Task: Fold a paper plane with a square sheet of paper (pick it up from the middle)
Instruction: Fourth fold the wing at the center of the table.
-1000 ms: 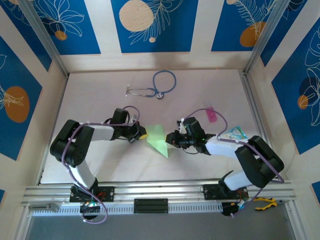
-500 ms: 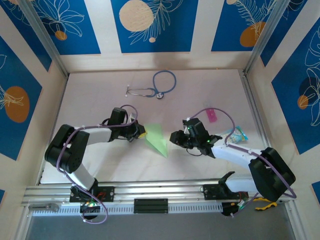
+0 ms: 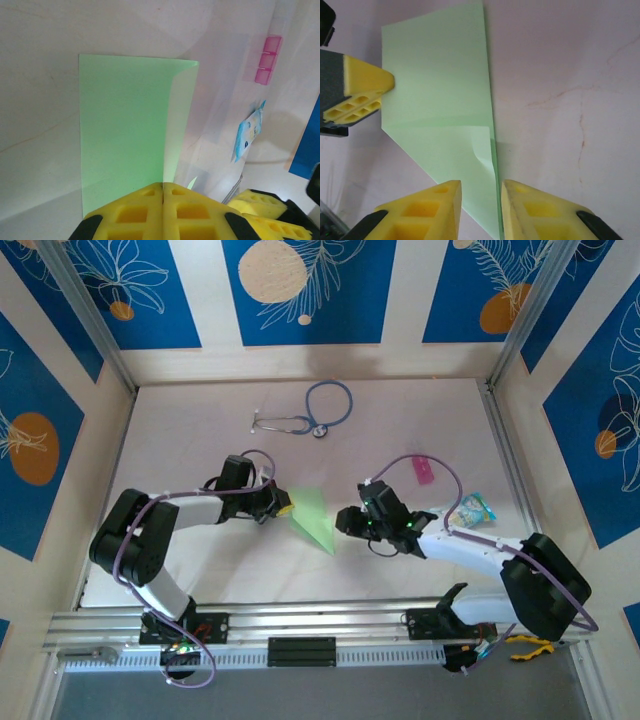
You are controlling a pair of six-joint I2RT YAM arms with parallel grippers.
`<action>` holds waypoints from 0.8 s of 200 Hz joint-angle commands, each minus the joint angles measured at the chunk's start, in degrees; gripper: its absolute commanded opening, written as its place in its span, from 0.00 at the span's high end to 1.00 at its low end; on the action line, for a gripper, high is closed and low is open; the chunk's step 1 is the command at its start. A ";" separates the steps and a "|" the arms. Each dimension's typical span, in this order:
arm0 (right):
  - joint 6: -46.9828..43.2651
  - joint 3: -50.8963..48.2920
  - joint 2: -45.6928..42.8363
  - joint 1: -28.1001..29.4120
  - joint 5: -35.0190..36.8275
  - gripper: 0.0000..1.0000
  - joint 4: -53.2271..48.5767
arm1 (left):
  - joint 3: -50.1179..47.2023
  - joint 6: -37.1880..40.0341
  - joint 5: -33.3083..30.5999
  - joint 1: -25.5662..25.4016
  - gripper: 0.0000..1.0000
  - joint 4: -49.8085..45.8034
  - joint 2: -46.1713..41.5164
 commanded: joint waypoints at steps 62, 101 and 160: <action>-10.15 4.99 -3.99 10.42 21.60 0.72 -4.81 | 0.46 -1.41 -1.76 -0.30 1.00 -1.00 -1.87; -11.75 3.24 -8.04 10.49 22.15 0.70 -1.77 | -1.16 -3.87 -5.38 -1.30 1.00 -1.18 -4.57; 0.88 -5.58 -9.23 -2.04 6.20 0.67 8.07 | -2.90 -6.45 -9.29 -4.04 1.00 -0.74 -6.74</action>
